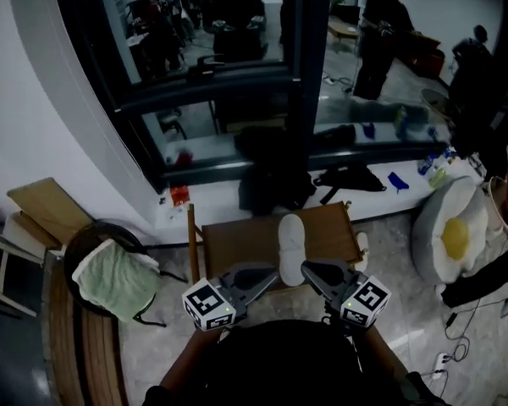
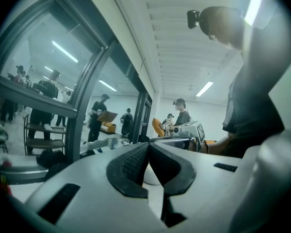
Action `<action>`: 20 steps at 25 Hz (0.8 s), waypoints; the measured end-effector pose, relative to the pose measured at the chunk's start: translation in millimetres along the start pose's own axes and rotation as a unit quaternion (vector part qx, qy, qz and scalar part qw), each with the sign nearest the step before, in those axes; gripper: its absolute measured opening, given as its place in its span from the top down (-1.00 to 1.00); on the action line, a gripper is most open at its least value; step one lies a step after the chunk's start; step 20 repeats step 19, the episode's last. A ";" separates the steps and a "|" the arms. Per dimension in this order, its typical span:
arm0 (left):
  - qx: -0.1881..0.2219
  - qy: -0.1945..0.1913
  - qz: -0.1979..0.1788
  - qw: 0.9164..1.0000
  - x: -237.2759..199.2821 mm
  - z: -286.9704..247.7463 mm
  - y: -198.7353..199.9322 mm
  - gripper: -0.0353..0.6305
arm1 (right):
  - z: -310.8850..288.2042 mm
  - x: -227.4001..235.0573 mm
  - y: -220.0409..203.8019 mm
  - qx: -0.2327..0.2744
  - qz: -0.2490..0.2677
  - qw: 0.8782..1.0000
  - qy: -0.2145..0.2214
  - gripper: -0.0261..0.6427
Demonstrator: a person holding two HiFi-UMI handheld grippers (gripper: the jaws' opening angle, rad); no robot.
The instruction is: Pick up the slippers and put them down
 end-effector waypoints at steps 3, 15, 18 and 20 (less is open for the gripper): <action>0.008 -0.010 -0.007 1.000 -2.1 -10.2 8.0 0.86 | 0.9 12.1 10.1 -0.009 -0.003 1.000 -0.008 0.83; -0.021 -0.026 0.000 0.999 -13.8 -27.3 2.9 0.86 | 19.0 46.8 1.0 -0.065 0.009 0.997 -0.038 0.83; -0.023 -0.029 0.004 0.999 -11.4 -32.8 3.0 0.86 | 29.9 50.4 6.5 -0.061 0.014 0.997 -0.046 0.83; -0.024 -0.031 0.006 0.999 -10.0 -35.3 3.3 0.86 | 33.8 51.4 9.5 -0.056 0.016 0.997 -0.049 0.83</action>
Point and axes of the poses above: the fingertips, and each gripper's own axes: z backward along the fingers, x to its right, y out of its top, the point moved 2 cm from there along z, backward along the fingers, and after that the axes turned 14 degrees about y, right-handed, at the moved point
